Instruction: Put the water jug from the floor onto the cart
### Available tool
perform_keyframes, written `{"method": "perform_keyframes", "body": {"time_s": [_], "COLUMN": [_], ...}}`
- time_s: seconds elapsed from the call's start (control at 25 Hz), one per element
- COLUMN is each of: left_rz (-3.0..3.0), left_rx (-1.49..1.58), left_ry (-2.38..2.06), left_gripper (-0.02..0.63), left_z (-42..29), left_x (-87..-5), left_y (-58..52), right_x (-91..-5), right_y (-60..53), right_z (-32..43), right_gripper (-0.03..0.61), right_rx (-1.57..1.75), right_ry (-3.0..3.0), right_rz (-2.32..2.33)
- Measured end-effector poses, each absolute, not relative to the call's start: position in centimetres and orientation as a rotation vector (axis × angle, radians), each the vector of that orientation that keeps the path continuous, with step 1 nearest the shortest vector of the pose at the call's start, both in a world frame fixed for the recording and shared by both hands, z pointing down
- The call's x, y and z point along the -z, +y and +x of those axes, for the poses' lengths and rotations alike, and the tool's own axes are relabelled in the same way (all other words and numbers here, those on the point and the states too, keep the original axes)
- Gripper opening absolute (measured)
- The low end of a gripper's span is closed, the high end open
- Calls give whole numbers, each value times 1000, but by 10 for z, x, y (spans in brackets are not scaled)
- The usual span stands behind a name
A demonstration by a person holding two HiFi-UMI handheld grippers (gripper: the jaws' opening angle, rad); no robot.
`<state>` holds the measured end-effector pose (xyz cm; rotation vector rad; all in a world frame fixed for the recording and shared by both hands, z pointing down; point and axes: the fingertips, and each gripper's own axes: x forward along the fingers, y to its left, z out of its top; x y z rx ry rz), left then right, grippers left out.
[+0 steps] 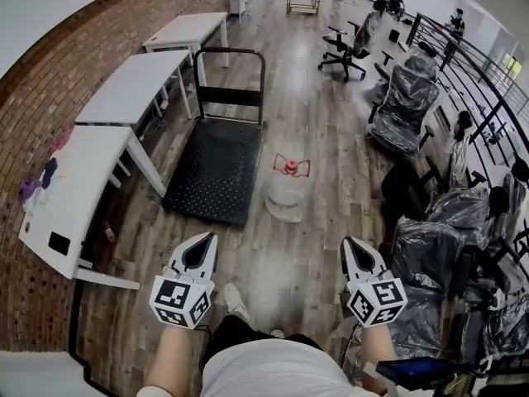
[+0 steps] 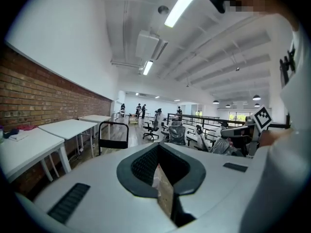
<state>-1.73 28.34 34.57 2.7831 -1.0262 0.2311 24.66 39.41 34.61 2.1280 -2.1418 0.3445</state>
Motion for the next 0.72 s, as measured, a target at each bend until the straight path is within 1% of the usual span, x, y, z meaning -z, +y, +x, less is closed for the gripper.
{"method": "perform_keyframes", "body": {"time_s": [0.16, 0.36, 0.72], "left_rz": [2826, 2781, 2762], "left_rx": [-358, -309, -332], "left_ry": [-1092, -1061, -999], "left_gripper": [0, 0, -1], "left_z": [-27, -41, -62], "left_x": [-360, -364, -378], "left_y": [239, 177, 91], "right_x": [-351, -349, -354], "right_y": [346, 283, 204], "right_z": [232, 220, 201], "right_gripper": [3, 3, 3], "right_rx": [-302, -333, -364], "right_ry": [-2124, -2119, -2057], "right_rz": [2080, 2078, 2098]}}
